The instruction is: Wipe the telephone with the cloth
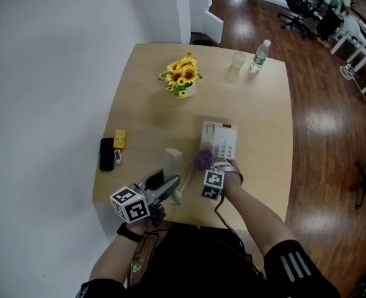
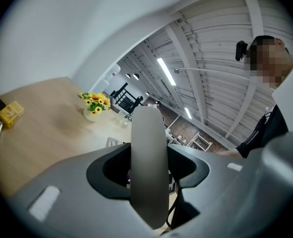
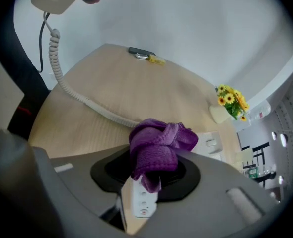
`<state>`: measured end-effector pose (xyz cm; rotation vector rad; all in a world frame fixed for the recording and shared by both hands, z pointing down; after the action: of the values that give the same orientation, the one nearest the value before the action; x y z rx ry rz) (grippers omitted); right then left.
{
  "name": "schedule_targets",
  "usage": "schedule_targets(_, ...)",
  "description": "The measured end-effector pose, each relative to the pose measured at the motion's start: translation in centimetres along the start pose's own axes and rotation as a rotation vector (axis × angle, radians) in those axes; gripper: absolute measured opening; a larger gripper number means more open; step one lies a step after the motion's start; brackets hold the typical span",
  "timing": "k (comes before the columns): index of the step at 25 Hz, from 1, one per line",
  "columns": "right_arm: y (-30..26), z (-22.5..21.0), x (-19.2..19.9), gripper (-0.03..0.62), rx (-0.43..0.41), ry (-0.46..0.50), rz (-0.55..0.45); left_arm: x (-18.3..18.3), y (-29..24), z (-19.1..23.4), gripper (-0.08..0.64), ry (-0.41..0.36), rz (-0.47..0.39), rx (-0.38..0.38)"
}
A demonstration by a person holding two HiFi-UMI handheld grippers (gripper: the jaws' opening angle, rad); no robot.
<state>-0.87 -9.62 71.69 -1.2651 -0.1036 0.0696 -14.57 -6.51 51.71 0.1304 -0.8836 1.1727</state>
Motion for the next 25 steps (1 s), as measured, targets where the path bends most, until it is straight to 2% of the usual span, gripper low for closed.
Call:
schedule_targets(3,0.0,1.6,0.0,0.138,-0.052,-0.033,-0.001,0.2,-0.1,-0.1,0.215,-0.002,0.003,-0.001)
schedule_targets(6,-0.4,1.7,-0.4,0.138,-0.107,-0.106,-0.050,0.4,-0.2,-0.2,0.215,-0.013,0.010,-0.013)
schedule_targets(11,2.3,1.9,-0.3,0.138,-0.339,-0.288,-0.191,1.2,-0.9,0.8,0.215,0.008,0.020,-0.044)
schedule_targets(13,4.3,2.3,0.4,0.138,-0.370,-0.371,-0.267,1.6,-1.6,1.7,0.215,0.030,0.031,-0.075)
schedule_targets(16,7.8,2.3,2.7,0.140,-0.346,-0.508,-0.374,2.0,-3.8,3.0,0.215,0.044,0.069,-0.136)
schedule_targets(20,11.8,1.6,7.1,0.140,-0.276,-0.718,-0.468,1.5,-7.9,4.2,0.215,0.038,0.105,-0.205)
schedule_targets(25,15.8,-0.3,11.9,0.140,-0.188,-0.862,-0.584,1.0,-13.9,6.8,0.213,0.086,0.138,-0.314)
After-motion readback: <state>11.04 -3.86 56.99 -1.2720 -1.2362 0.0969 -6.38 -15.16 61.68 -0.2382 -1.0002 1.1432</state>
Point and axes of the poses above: the fingertips, and each gripper's own axes: y backward along the fingers, z to its left, x out of its underside, the point moved 4 cm from there along y, backward along the fingers, and after that the axes turned 13 degrees about z, right-handed, at the moved point
